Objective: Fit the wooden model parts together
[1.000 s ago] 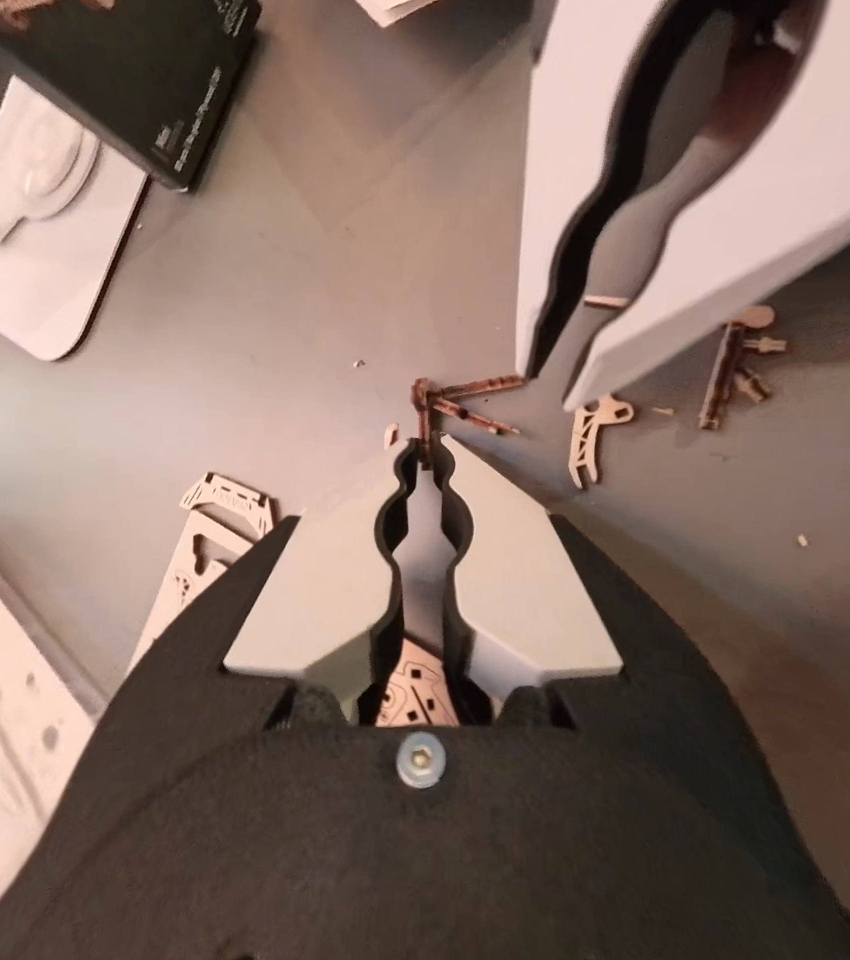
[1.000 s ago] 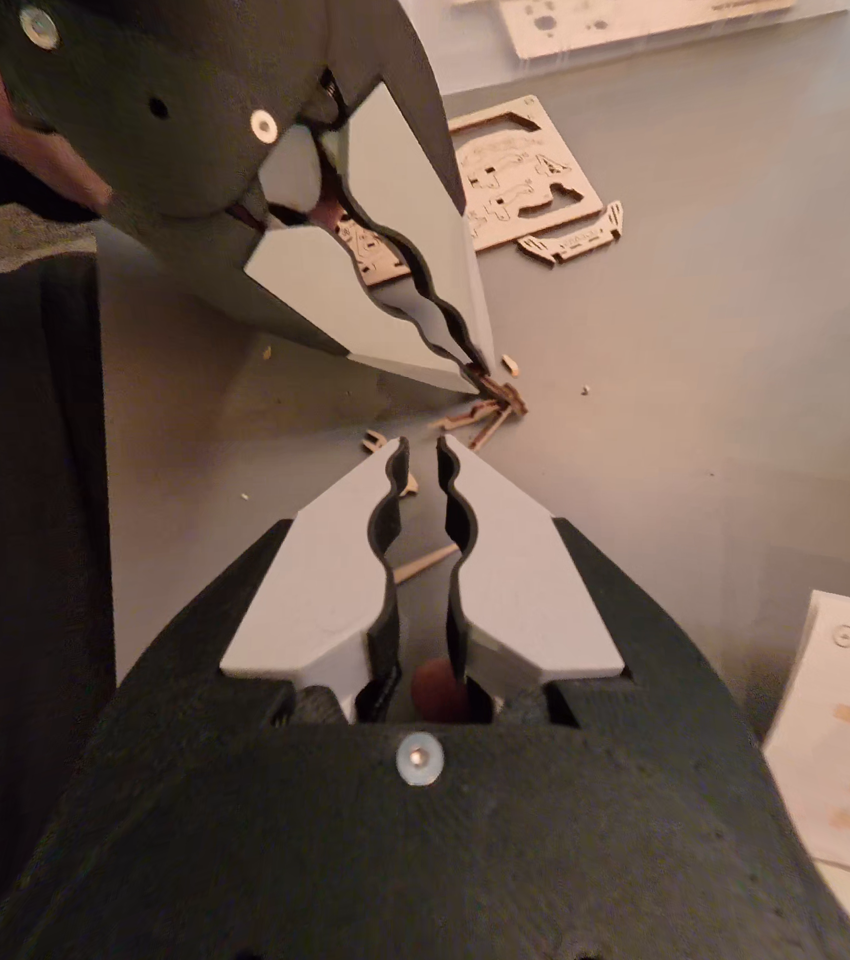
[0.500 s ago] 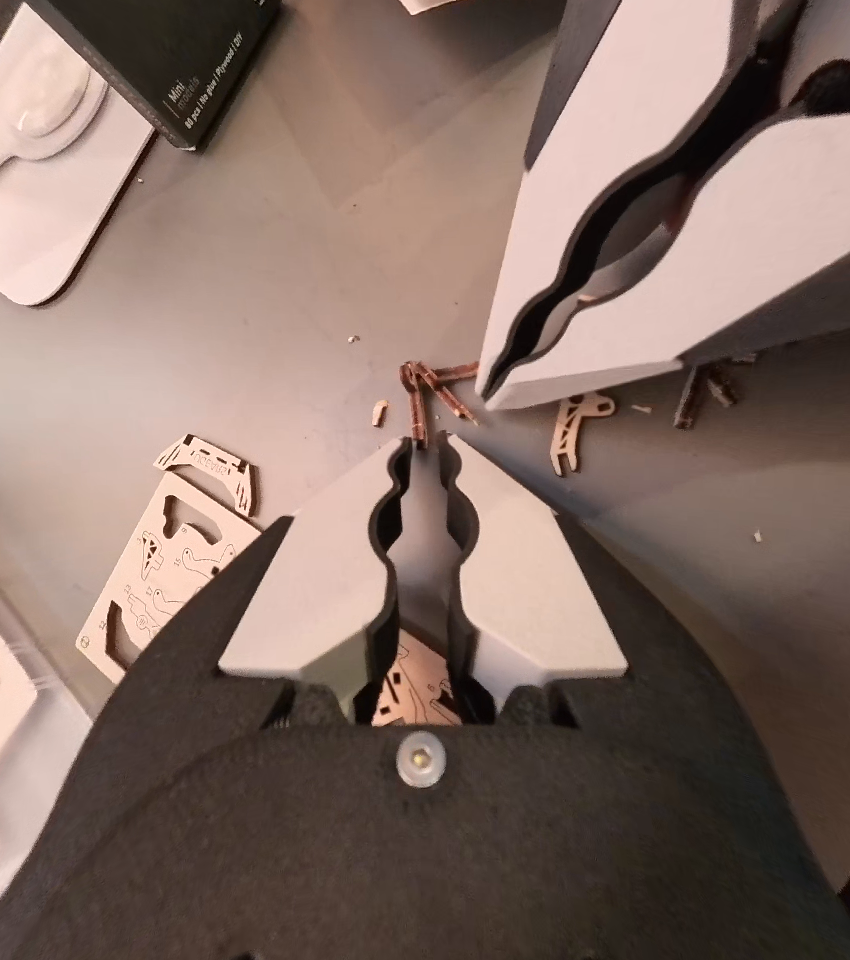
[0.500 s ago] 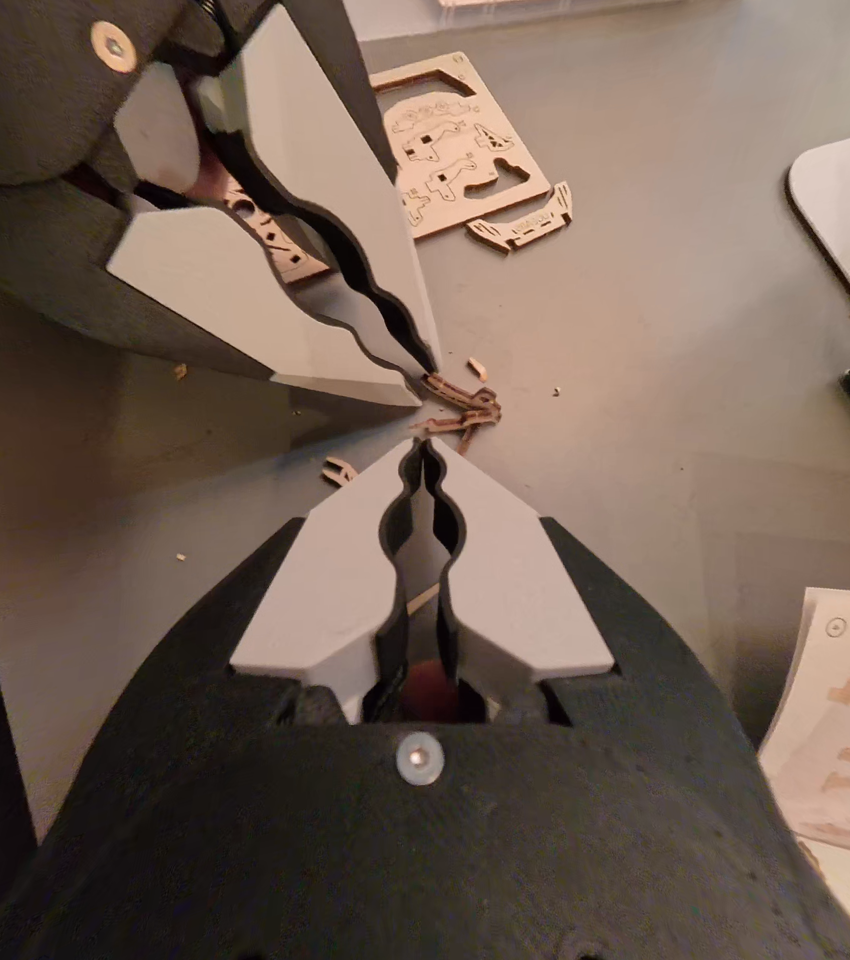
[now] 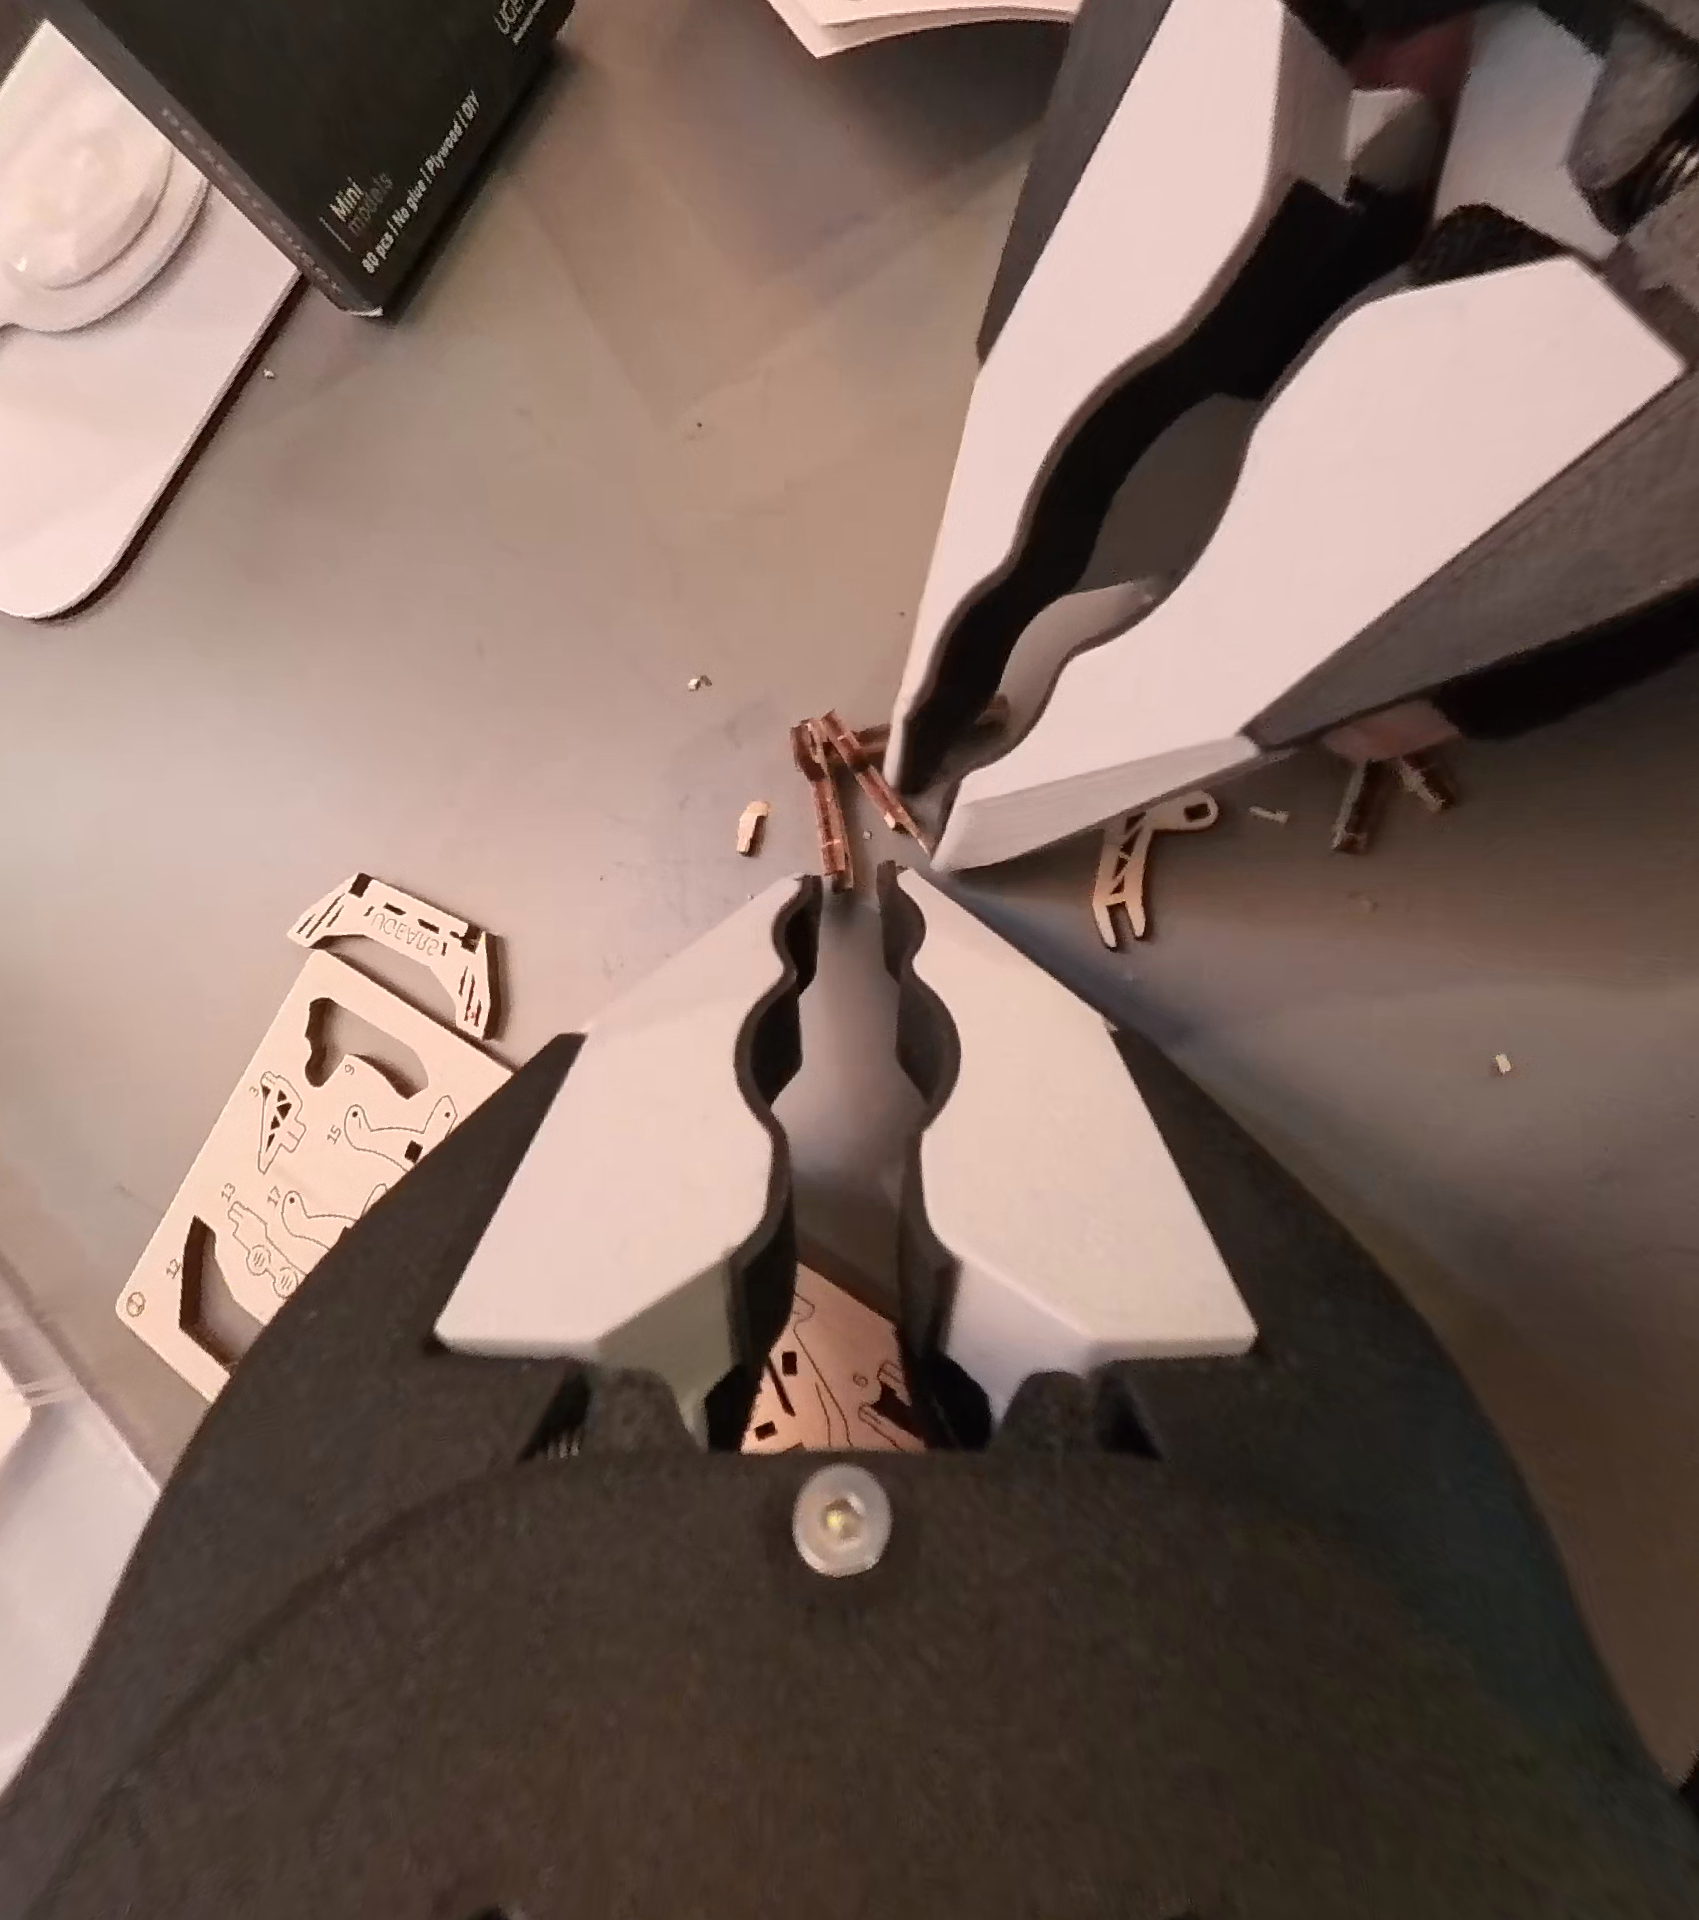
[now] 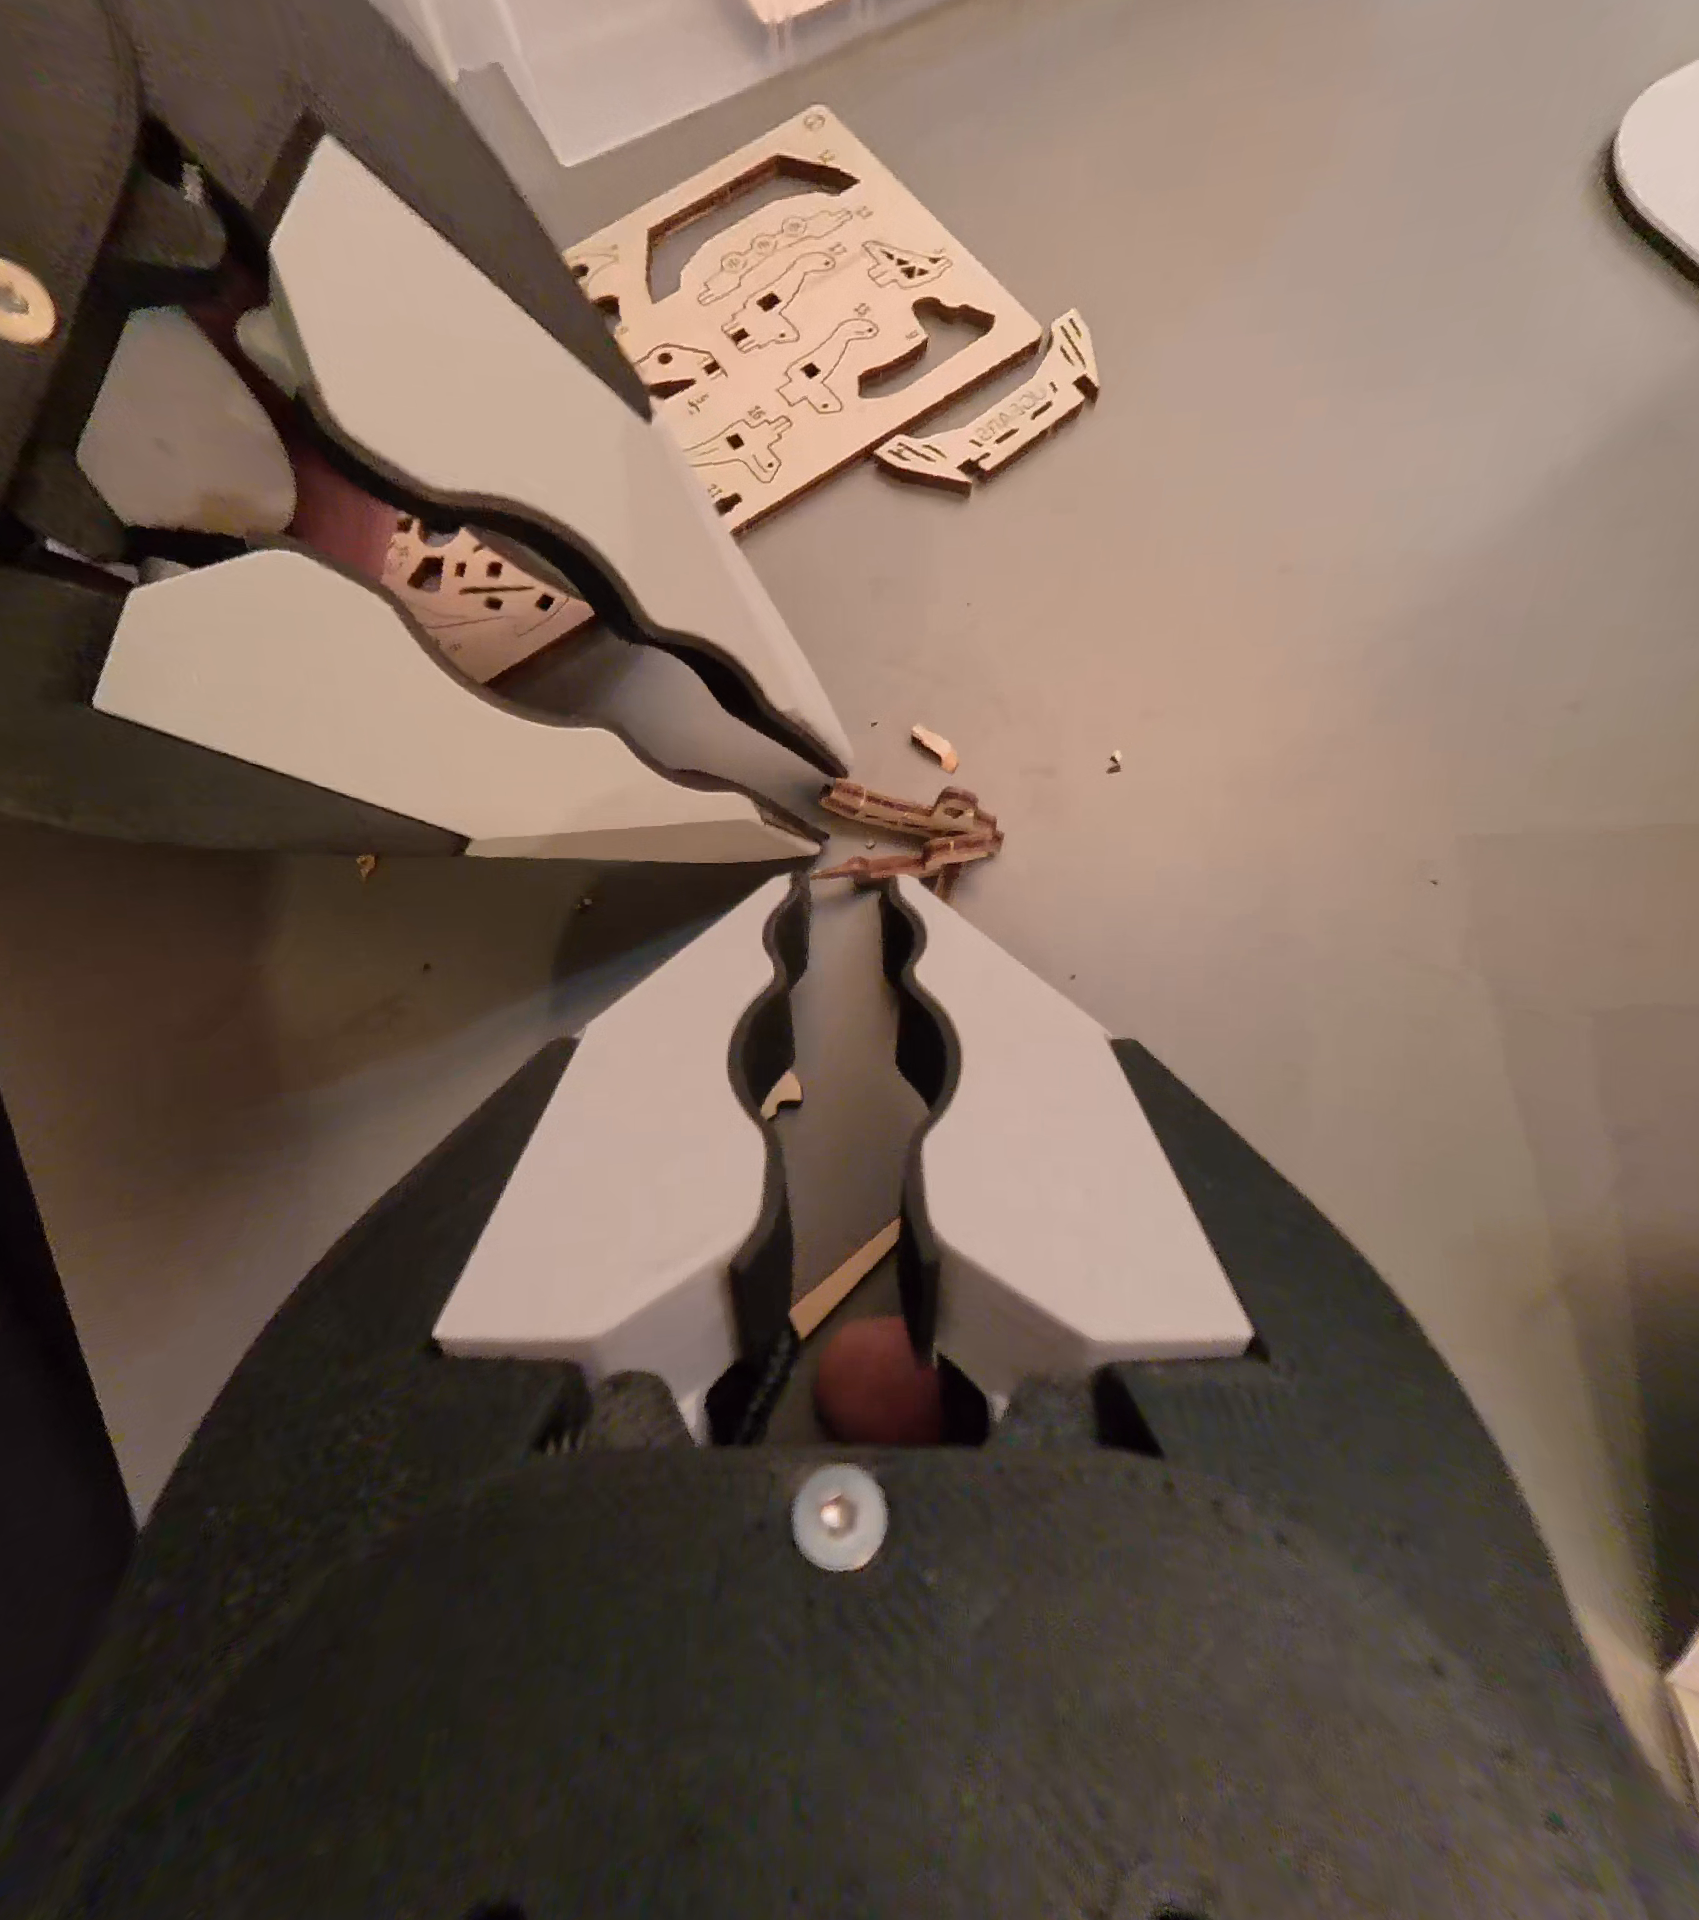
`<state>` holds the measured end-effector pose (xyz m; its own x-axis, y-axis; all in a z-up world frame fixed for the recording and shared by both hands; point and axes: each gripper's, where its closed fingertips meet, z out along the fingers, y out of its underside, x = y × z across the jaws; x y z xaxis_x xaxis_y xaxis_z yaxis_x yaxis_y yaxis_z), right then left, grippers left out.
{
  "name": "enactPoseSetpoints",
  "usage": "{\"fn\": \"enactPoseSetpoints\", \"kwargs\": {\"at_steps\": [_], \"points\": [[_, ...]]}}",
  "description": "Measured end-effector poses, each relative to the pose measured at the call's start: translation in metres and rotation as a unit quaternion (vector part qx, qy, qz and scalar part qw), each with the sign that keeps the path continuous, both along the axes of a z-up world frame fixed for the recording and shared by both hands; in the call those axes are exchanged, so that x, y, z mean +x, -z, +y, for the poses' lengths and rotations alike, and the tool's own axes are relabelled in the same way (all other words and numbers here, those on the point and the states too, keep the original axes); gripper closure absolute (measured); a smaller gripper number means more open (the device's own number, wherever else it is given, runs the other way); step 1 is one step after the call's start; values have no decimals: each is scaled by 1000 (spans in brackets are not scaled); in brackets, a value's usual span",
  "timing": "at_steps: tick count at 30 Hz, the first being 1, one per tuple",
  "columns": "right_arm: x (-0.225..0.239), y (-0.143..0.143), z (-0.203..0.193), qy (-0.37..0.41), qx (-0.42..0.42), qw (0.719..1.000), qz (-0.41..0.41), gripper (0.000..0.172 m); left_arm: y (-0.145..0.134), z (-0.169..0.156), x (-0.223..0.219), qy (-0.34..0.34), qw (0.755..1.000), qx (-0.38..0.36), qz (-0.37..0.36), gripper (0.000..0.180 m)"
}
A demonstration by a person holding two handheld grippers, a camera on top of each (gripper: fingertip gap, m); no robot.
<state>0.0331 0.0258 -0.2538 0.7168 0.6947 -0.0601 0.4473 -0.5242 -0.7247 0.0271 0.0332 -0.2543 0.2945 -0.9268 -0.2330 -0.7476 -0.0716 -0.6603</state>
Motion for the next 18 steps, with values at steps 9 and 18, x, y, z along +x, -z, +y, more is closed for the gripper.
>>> {"fn": "enactPoseSetpoints", "kwargs": {"at_steps": [9,18], "points": [[0,-3,1,13,-35,999,39,154,-10,-5,1,3,1000,12,-25,174],[7,0,-2,11,-32,999,20,163,-6,-20,12,29,999,-12,-35,168]]}}
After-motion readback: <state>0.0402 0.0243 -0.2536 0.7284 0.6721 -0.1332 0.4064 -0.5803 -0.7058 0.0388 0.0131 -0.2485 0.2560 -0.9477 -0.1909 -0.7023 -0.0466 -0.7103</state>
